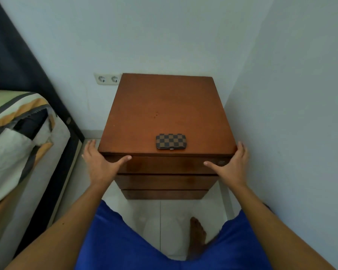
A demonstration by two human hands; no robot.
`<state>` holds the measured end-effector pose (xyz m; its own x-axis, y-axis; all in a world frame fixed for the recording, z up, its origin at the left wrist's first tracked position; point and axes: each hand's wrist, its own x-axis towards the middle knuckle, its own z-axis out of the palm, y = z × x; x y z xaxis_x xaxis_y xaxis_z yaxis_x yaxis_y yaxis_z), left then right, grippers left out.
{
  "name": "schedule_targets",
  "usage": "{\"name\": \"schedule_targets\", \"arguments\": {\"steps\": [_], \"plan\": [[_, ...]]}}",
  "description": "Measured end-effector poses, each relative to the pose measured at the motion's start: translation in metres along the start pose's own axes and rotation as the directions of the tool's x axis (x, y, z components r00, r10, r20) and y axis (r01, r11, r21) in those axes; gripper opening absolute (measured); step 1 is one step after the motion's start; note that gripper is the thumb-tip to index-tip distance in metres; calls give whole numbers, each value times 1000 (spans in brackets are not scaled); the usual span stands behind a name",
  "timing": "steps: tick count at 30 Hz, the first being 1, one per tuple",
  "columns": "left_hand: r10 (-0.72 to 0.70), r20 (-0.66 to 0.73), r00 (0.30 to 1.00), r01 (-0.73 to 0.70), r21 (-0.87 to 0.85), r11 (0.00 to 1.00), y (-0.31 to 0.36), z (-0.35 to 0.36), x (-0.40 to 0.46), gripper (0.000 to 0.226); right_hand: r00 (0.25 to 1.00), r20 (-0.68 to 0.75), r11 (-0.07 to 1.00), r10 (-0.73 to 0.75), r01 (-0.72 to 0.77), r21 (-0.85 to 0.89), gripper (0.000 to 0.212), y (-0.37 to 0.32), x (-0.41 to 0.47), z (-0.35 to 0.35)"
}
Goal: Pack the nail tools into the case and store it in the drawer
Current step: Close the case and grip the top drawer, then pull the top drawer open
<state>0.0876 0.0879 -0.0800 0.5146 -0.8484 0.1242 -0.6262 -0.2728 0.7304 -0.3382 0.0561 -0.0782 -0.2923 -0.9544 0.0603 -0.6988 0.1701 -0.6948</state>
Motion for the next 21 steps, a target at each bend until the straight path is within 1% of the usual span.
{"name": "schedule_targets", "arguments": {"steps": [1, 2, 3, 5, 7, 11, 15, 18, 21], "plan": [[-85, 32, 996, 88, -109, 990, -3, 0, -3, 139, 996, 26, 990, 84, -86, 108, 150, 8, -2, 3], [-133, 79, 988, 147, -198, 969, -7, 1, -5, 134, 989, 63, 969, 132, -143, 200, 149, 13, -3, 5], [-151, 131, 980, 181, -262, 948, -9, 1, -9, 126, 982, 98, 949, 159, -180, 260, 145, 17, -4, 7], [-132, 217, 967, 205, -360, 910, -14, 2, -18, 107, 972, 153, 921, 180, -221, 322, 136, 23, -4, 11], [-119, 236, 964, 210, -407, 889, -16, 1, -22, 95, 967, 169, 913, 189, -236, 333, 135, 26, -3, 12], [-147, 208, 967, 214, -346, 914, -15, -3, -23, 78, 965, 149, 906, 214, -253, 340, 133, 28, -3, 13], [-169, 157, 973, 209, -284, 936, -10, -7, -34, 73, 972, 111, 897, 207, -234, 374, 120, 18, -18, 8], [-188, 165, 968, 228, -279, 933, -13, -11, -41, 75, 967, 109, 897, 228, -252, 363, 121, 16, -28, 3], [-207, 171, 963, 246, -261, 933, -13, -17, -49, 75, 963, 121, 897, 243, -270, 350, 131, 18, -36, -1]]}}
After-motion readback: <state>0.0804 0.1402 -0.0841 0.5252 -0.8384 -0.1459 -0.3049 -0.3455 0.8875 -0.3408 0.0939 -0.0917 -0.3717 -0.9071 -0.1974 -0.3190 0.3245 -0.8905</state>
